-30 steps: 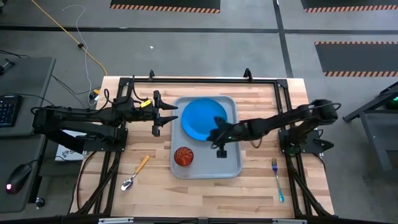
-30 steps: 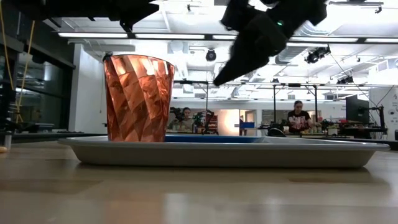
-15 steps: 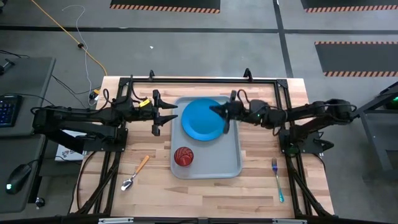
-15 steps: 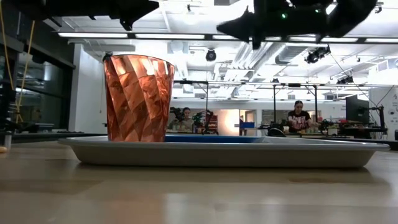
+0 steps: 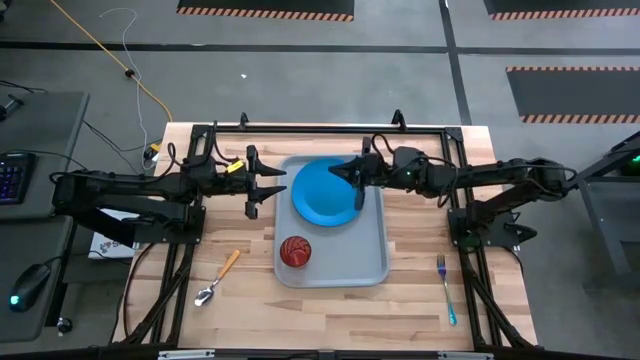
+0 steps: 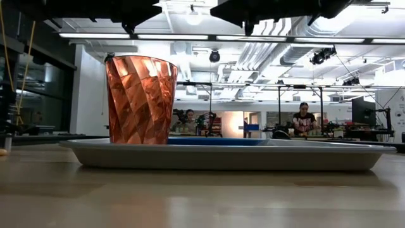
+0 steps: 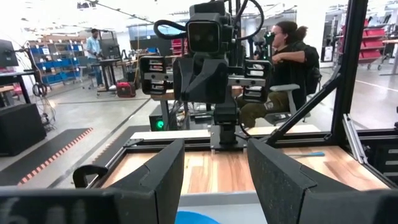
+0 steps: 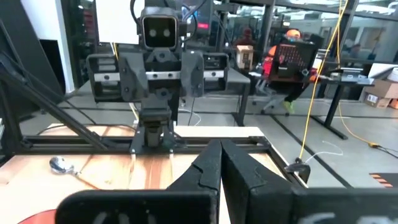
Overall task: Pick and place plate/cup/fork/spoon on tray
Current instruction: Put the yellow spoon on the gray serving tray to the left of the blue plate
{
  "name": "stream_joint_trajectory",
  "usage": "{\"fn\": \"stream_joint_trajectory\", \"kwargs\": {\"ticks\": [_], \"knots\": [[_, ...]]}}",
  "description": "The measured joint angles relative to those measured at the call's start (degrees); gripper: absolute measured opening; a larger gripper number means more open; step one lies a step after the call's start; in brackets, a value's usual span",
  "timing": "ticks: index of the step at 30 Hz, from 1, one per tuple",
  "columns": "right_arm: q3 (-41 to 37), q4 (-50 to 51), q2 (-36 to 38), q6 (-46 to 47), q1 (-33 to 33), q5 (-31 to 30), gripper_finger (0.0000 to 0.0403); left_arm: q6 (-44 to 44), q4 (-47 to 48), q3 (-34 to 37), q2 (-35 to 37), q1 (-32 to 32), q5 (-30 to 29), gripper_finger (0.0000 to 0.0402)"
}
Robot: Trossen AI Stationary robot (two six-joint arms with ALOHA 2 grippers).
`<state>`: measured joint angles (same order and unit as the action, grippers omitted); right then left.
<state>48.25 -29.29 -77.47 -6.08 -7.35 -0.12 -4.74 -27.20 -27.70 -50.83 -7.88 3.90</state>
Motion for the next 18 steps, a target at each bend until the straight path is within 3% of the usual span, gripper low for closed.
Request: {"fn": "stream_joint_trajectory", "kwargs": {"ticks": [18], "knots": [[0.0,0.9,0.0,0.0,0.0,-0.1,0.0000,-0.4,0.0,0.0,0.0,0.0,-0.1,0.0168]]}}
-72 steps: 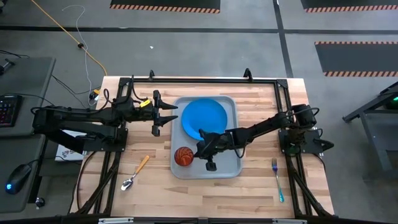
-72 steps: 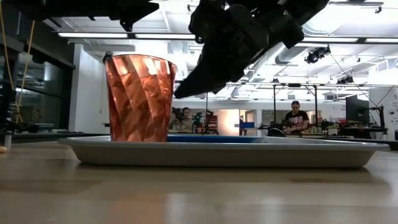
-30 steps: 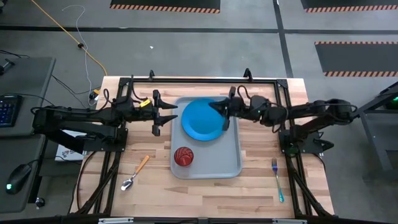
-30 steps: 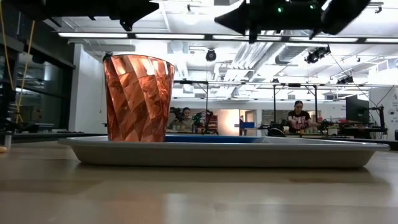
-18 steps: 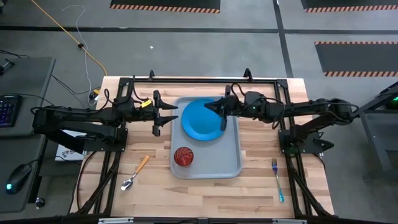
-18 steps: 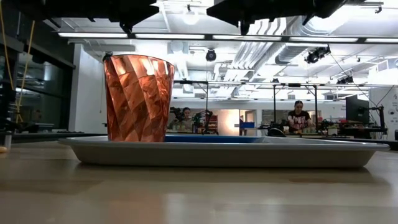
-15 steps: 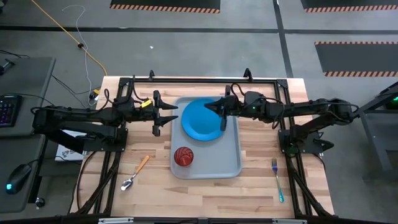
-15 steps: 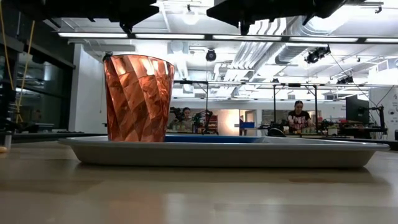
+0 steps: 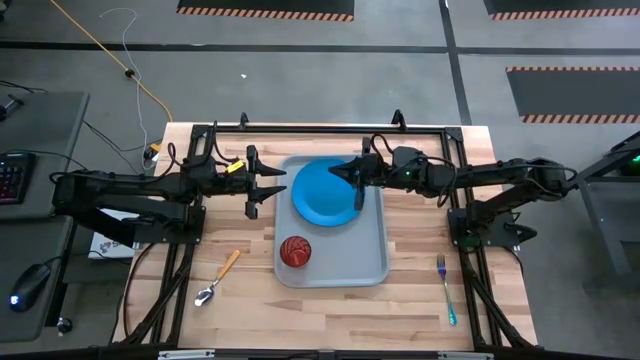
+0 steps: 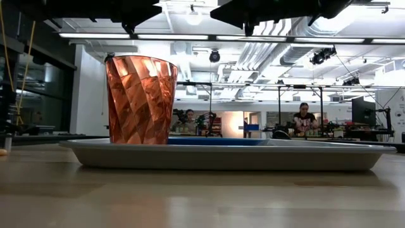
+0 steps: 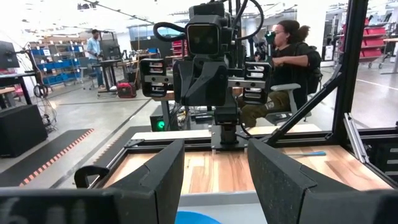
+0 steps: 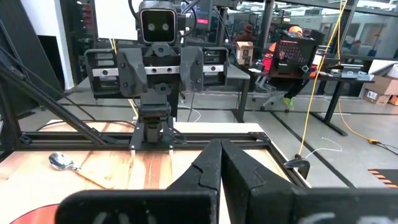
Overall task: Pick and place plate/cup/fork/spoon on tray
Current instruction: Put the yellow spoon on the gray serving tray to the left of the blue plate
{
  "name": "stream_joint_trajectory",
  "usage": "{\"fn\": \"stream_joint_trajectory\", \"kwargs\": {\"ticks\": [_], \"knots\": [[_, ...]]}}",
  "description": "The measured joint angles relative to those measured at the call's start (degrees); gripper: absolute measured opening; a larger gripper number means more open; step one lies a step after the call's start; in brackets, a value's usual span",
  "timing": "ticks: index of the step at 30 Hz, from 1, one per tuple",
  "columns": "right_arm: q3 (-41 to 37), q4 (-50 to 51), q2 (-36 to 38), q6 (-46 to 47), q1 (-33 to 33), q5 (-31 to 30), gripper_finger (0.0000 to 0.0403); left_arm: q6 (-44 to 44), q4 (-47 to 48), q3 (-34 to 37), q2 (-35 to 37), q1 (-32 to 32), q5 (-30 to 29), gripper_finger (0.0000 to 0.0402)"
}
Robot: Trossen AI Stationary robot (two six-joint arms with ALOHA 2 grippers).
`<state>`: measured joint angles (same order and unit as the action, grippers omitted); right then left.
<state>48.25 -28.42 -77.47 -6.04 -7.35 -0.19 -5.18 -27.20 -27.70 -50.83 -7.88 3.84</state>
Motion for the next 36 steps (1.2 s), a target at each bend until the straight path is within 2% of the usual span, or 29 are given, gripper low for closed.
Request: {"fn": "stream_joint_trajectory", "kwargs": {"ticks": [6,9,12,14,17,20,23,26,31,36], "knots": [[0.0,0.0,0.0,0.0,0.0,0.0,0.0000,0.6,0.0,0.0,0.0,0.0,0.0,0.0168],[0.0,0.0,0.0,0.0,0.0,0.0,0.0000,5.5,-0.6,0.0,0.0,1.0,0.6,0.0168],[0.0,0.0,0.0,0.0,0.0,0.0,0.0000,4.4,-1.5,0.0,0.0,4.3,4.6,0.0168],[0.0,0.0,0.0,-0.1,0.0,-0.1,0.0000,1.9,-1.0,-0.6,0.0,7.7,4.6,0.0168],[0.0,0.0,0.0,-0.3,0.0,-0.8,0.0000,-0.9,5.3,-3.6,0.0,13.5,-1.7,0.0171],[0.0,0.0,0.0,-0.3,0.0,-0.8,0.0000,0.8,21.5,-8.8,0.0,18.9,-12.6,0.0180],[0.0,0.0,0.0,-0.3,0.0,-0.8,0.0000,10.5,41.2,-14.5,-0.6,23.5,-20.3,0.0192],[0.0,0.3,0.0,-0.4,0.0,-0.8,0.0000,24.1,57.6,-17.2,-1.3,27.5,-20.9,0.0204],[0.0,0.4,0.0,-0.4,0.0,-0.8,0.0000,45.4,72.7,-17.8,-1.6,33.2,-20.9,0.0213],[0.0,0.4,0.0,-0.4,0.0,-0.8,0.0000,68.2,83.7,-17.0,-3.4,38.4,-19.7,0.0214]]}}
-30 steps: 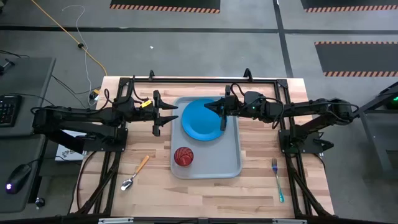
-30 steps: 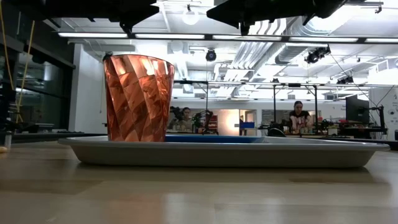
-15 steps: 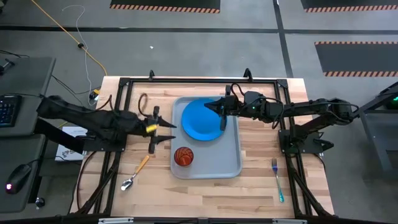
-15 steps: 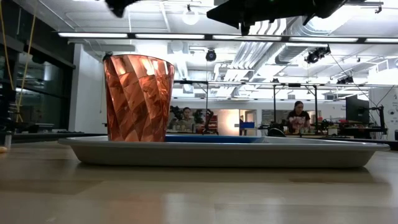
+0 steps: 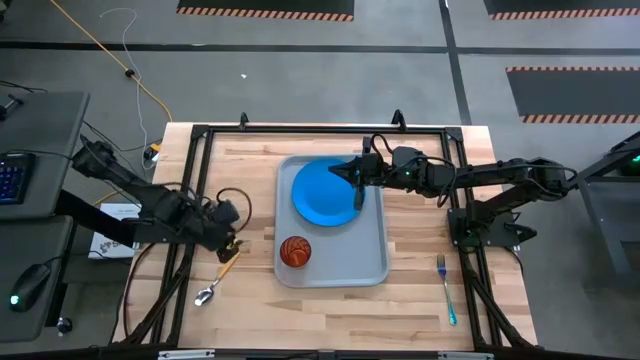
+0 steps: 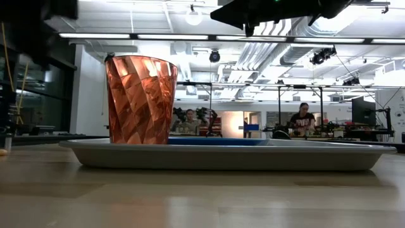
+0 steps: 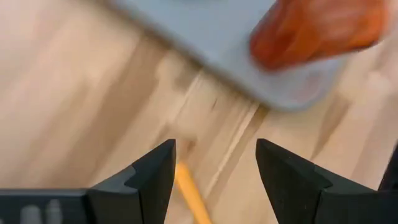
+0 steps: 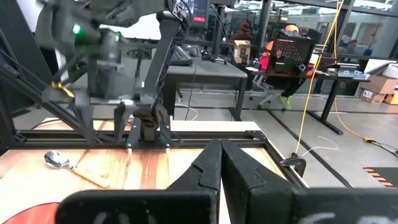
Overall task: Pick and place plate/cup/fork/spoon on tray
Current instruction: Put the yellow spoon on the gray serving tray to the left of the blue plate
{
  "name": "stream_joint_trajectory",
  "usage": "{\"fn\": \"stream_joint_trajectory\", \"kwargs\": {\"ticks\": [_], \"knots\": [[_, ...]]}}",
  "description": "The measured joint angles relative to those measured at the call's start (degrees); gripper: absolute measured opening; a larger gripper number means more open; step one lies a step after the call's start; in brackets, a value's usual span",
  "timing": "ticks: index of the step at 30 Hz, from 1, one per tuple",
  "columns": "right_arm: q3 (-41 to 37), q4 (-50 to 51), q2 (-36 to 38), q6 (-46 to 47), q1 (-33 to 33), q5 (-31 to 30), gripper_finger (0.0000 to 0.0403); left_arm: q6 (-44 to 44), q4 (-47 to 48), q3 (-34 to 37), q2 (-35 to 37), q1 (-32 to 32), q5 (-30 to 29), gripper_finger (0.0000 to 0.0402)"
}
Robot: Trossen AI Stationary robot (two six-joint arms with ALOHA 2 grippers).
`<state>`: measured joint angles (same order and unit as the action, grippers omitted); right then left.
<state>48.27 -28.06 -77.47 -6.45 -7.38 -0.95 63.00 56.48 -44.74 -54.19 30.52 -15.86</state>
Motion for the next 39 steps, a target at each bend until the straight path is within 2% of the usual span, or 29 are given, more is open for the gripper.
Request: {"fn": "stream_joint_trajectory", "kwargs": {"ticks": [6,12,17,21,33,39], "knots": [[0.0,0.0,0.0,-0.9,-0.1,0.0,0.0000,16.4,-2.1,5.3,-6.9,5.5,7.1,0.0214],[0.0,0.0,0.0,-1.3,-0.1,0.0,0.0000,24.6,-2.6,6.6,-16.7,7.6,13.0,0.0214],[0.0,0.0,0.0,-1.4,-0.1,0.0,0.0000,24.9,-6.7,6.6,-21.7,7.8,15.3,0.0214],[0.0,0.0,0.0,-1.5,-0.1,0.0,0.0000,22.9,-11.5,6.6,-22.9,7.8,16.1,0.0214],[0.0,0.5,0.0,-1.5,-0.1,0.0,0.0000,23.8,-8.6,6.6,-24.1,7.8,14.0,0.0214],[0.0,0.9,0.0,-1.5,-0.1,0.0,0.0000,22.1,-11.2,6.6,-28.0,7.8,16.2,0.0214]]}}
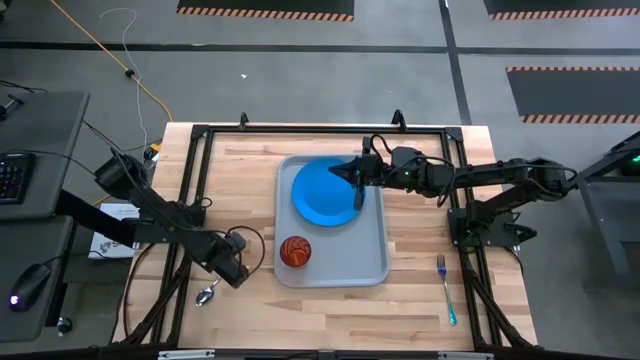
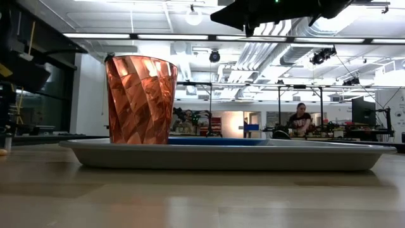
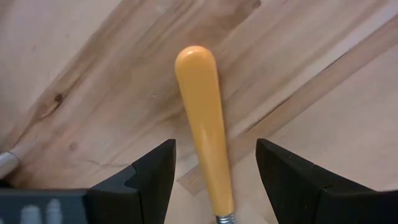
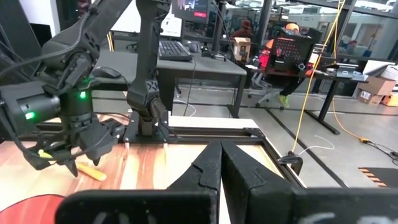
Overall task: Pick and place plate/cup/fork/spoon on tray
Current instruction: Put the yellow spoon on the gray serving tray to the left of the blue plate
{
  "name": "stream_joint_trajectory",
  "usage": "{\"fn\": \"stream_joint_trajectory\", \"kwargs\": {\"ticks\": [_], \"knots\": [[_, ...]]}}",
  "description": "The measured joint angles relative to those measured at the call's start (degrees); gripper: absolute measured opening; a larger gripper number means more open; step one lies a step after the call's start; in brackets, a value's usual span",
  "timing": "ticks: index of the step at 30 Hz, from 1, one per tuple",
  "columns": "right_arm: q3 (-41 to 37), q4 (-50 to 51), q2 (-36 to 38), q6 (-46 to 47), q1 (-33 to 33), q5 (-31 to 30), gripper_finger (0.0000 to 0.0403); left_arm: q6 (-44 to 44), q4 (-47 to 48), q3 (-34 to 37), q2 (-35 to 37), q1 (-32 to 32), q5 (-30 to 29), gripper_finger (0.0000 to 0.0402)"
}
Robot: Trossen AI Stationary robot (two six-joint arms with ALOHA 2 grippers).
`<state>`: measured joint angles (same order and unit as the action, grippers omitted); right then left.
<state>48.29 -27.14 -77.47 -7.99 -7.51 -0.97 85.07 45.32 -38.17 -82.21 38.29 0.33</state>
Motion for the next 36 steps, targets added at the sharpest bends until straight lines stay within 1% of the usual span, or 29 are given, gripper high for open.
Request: {"fn": "stream_joint_trajectory", "kwargs": {"ticks": [5,13,16,19,24,27,33,36], "knots": [[0.0,0.2,0.0,0.1,0.0,-0.3,0.0000,-0.2,-0.4,-0.3,-2.9,0.0,1.5,0.0214],[0.0,0.3,0.0,0.1,0.0,-0.3,0.0000,0.4,-0.5,-0.2,-2.8,-0.1,1.9,0.0208],[0.0,0.3,0.0,0.2,0.0,-0.3,0.0000,0.3,-0.5,-0.2,-2.9,-0.1,2.0,0.0186],[0.0,0.3,0.0,0.2,0.0,-0.3,0.0000,0.2,-0.7,-0.2,-2.9,-0.8,2.6,0.0149],[0.0,0.3,0.0,0.2,0.0,-0.3,0.0000,-4.5,-0.5,-0.1,-2.9,-2.6,3.3,0.0076],[0.0,0.3,0.0,0.2,0.0,-0.3,0.0000,-6.9,-0.3,-0.1,-2.9,-3.8,3.9,0.0046],[0.0,0.3,0.0,0.2,0.0,-0.3,0.0000,-13.2,-0.1,-0.9,-2.9,-6.1,5.0,0.0045],[0.0,0.3,0.0,0.2,0.0,-0.3,0.0000,-17.3,0.6,-2.6,-3.3,-7.2,1.9,0.0055]]}}
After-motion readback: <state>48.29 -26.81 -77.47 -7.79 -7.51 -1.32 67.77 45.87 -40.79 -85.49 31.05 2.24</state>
